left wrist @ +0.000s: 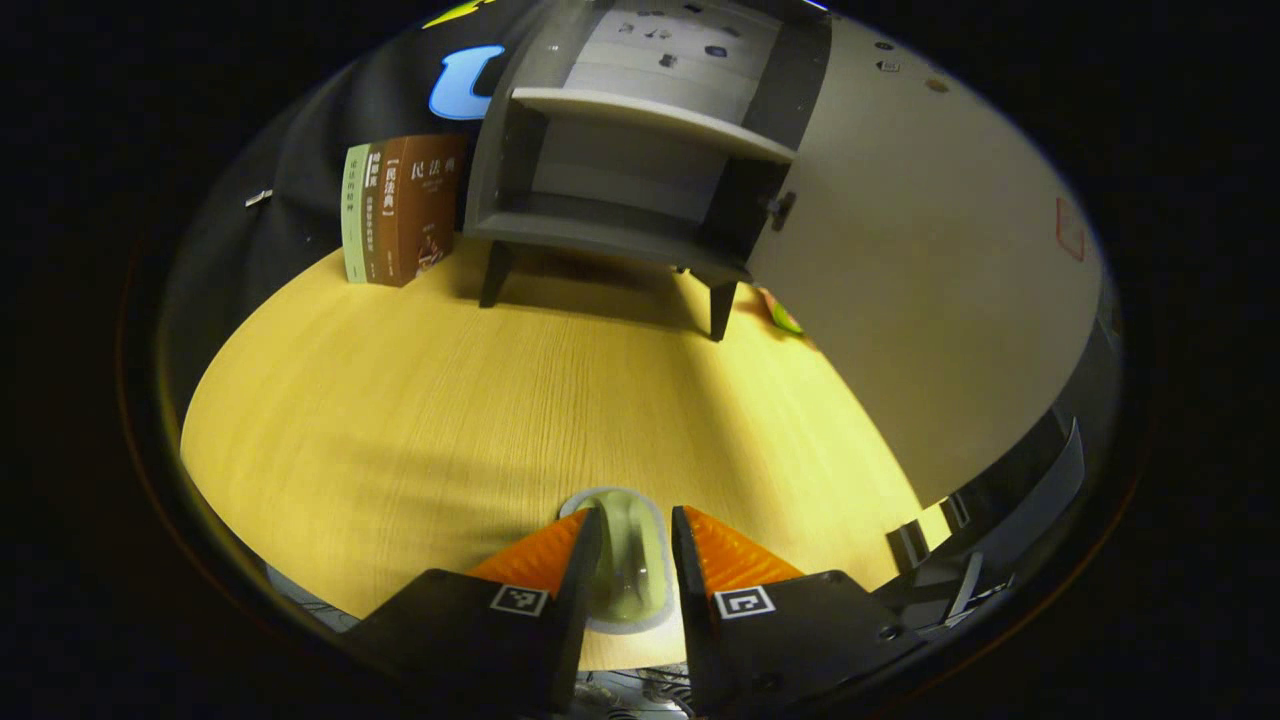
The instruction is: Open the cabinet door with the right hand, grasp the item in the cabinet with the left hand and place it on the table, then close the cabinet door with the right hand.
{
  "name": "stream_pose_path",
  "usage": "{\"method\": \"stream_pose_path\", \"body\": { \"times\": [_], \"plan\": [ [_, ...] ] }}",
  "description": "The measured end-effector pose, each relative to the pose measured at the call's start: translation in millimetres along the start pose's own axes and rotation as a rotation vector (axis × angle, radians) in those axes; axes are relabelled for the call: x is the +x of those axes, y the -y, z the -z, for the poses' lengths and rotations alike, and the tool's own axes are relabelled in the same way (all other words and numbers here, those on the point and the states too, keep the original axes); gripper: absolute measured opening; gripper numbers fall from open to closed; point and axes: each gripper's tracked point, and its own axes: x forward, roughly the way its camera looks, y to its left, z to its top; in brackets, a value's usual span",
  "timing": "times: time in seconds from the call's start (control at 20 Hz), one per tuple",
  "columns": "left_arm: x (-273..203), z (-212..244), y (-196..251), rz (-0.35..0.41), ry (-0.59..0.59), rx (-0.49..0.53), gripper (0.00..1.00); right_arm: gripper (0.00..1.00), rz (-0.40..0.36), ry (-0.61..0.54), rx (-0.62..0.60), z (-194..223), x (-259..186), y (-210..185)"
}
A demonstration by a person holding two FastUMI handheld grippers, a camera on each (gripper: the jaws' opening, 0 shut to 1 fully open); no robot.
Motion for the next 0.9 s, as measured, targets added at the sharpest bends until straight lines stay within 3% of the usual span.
{"method": "stream_pose_path", "body": {
  "times": [0.15,0.35,0.45,0.5,0.65,0.7,0.9],
  "plan": [
    [-65,-50,13,0.017,0.145,0.052,0.47,0.85,-0.051,0.064,0.036,-20,-11,-15],
    [-176,-116,50,0.095,0.360,0.135,0.50,0.85,-0.114,0.154,0.081,-46,-19,-36],
    [-225,-145,58,0.094,0.452,0.191,0.60,0.85,-0.145,0.182,0.080,-53,-21,-47],
    [-245,-158,63,0.084,0.504,0.216,0.57,0.85,-0.162,0.199,0.080,-59,-20,-52],
    [-284,-189,84,0.105,0.601,0.233,0.60,0.85,-0.206,0.227,0.094,-73,-10,-58],
    [-294,-200,91,0.108,0.634,0.240,0.63,0.85,-0.225,0.235,0.105,-80,-4,-60],
    [-335,-254,111,0.028,0.837,0.307,0.91,0.84,-0.313,0.257,0.125,-93,15,-63]
  ]
}}
